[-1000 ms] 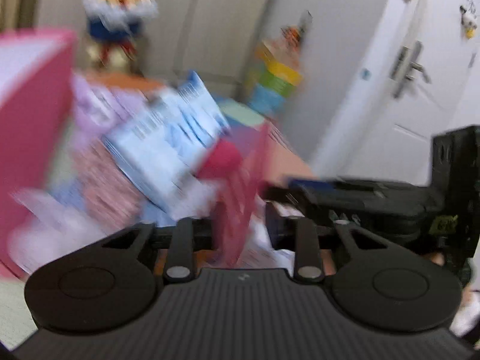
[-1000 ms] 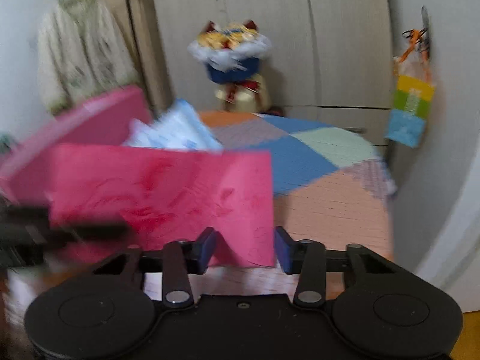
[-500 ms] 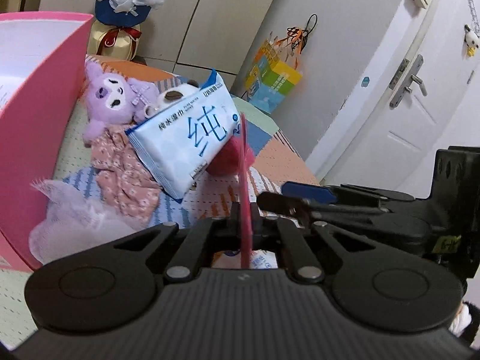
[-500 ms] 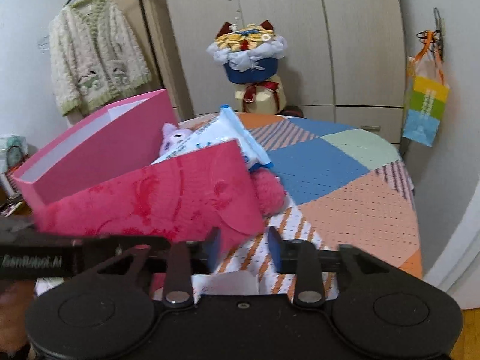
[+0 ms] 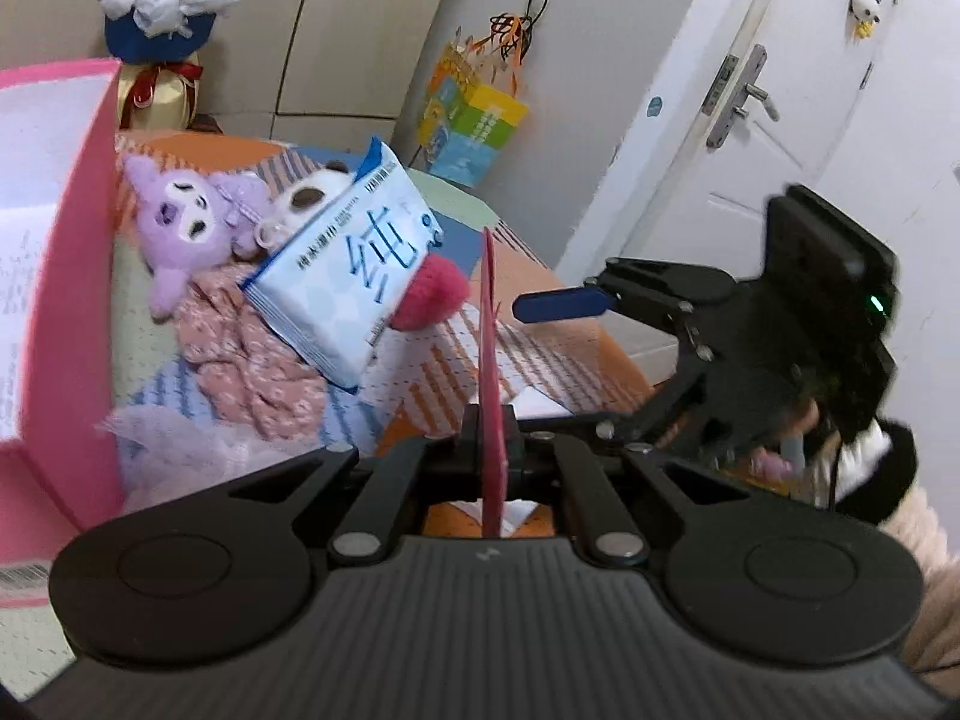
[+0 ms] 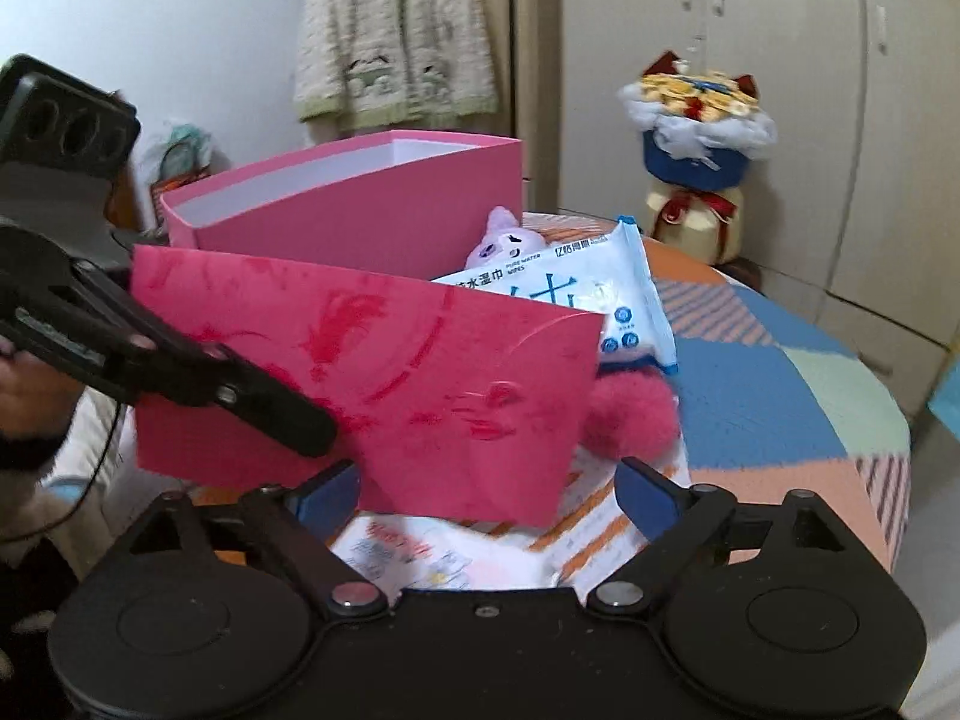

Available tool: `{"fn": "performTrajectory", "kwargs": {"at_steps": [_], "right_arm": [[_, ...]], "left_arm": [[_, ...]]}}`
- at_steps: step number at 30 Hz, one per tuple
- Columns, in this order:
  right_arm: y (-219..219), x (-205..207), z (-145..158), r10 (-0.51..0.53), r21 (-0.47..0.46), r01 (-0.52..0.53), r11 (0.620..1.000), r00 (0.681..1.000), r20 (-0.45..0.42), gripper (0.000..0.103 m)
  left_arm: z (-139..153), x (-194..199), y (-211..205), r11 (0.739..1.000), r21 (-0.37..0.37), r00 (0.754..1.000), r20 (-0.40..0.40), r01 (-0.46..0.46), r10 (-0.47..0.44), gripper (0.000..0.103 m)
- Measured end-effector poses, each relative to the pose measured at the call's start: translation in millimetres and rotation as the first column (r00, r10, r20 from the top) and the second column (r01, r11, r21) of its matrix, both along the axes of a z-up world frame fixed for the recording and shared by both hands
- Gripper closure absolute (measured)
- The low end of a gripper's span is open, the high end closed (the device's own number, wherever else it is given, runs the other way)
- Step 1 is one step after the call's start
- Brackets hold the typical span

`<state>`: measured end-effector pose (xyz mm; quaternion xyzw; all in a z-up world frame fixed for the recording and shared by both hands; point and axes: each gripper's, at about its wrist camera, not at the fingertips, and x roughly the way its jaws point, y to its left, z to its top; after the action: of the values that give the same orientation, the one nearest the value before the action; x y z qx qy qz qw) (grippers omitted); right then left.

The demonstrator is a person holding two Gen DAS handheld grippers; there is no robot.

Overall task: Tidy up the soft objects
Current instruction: 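Lift the red envelope with the left gripper and carry it over the pink box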

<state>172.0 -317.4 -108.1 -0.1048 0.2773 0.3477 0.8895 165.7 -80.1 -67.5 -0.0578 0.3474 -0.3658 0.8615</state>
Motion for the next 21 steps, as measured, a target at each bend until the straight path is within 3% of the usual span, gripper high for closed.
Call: {"fn": "performTrajectory", "kwargs": {"at_steps": [5, 7, 12, 21], "right_arm": [[-19.3, 31.1, -9.5, 0.051, 0.171, -0.023, 0.985, 0.986, -0.16, 0.008], [-17.4, 32.9, -11.1, 0.044, 0.189, -0.009, 0.982, 0.982, -0.184, 0.008], [-4.4, 8.8, 1.1, 0.062, 0.214, -0.035, 0.976, 0.991, -0.121, 0.016], [15.1, -30.5, 28.0, 0.071, 0.197, -0.058, 0.979, 0.996, -0.059, 0.016]], "left_arm": [[2.5, 1.5, 5.8, 1.0, -0.005, 1.0, -0.021, 0.004, -0.004, 0.1], [5.7, 0.0, 5.5, 1.0, 0.007, 1.0, -0.016, 0.003, -0.002, 0.1], [19.2, -10.8, 8.3, 1.0, 0.027, 1.0, 0.017, 0.014, -0.015, 0.1], [46.4, -47.1, 37.1, 0.999, 0.036, 0.999, 0.044, 0.013, -0.015, 0.1]]}}
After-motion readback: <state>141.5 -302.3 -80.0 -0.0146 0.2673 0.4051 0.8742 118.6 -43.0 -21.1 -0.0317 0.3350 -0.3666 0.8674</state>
